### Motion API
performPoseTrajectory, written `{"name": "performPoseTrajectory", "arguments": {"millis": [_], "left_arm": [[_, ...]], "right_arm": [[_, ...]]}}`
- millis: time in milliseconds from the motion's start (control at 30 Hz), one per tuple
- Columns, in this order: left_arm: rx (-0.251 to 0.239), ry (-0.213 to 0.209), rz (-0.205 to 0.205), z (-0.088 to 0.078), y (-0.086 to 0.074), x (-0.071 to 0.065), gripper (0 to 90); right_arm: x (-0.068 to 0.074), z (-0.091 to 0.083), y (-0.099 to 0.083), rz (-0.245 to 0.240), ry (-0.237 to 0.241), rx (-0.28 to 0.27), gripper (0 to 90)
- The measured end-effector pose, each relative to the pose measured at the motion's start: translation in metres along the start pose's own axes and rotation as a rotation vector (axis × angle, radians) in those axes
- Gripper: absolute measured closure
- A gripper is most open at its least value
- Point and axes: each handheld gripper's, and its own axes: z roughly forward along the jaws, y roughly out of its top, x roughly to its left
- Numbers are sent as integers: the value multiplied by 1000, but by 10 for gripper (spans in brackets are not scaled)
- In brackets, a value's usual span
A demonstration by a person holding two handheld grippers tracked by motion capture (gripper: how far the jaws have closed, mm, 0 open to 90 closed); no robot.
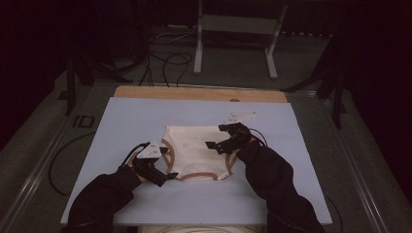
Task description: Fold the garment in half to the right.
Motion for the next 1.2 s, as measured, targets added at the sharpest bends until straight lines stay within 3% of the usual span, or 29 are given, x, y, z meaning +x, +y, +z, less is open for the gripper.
{"name": "performPoseTrajectory", "arguments": {"millis": [133, 200, 367, 600, 733, 833, 967, 1100, 1200], "left_arm": [[9, -7, 13, -1, 0, -1, 5], [3, 11, 40, -3, 1, -4, 5], [0, -6, 69, -7, 2, -5, 30], [67, -47, 94, 1, 0, -8, 39], [94, -47, 117, 7, -1, -11, 53], [127, -73, 151, 13, -1, -14, 88], [160, -105, 149, 21, -4, -13, 162], [176, -108, 183, 24, -8, -12, 311], [177, -135, 173, 25, -10, -10, 412]], "right_arm": [[-3, 10, 14, -6, 7, 7, 109], [-3, 15, 20, -9, 10, 14, 109], [-3, 29, 31, -6, 36, 18, 109], [-2, 46, 41, -20, 48, 46, 109], [-1, 52, 44, -14, 60, 53, 109], [-1, 57, 45, -15, 63, 63, 109], [1, 64, 44, -4, 79, 70, 109], [2, 70, 44, -11, 81, 89, 109], [2, 73, 44, -15, 82, 97, 110]]}}
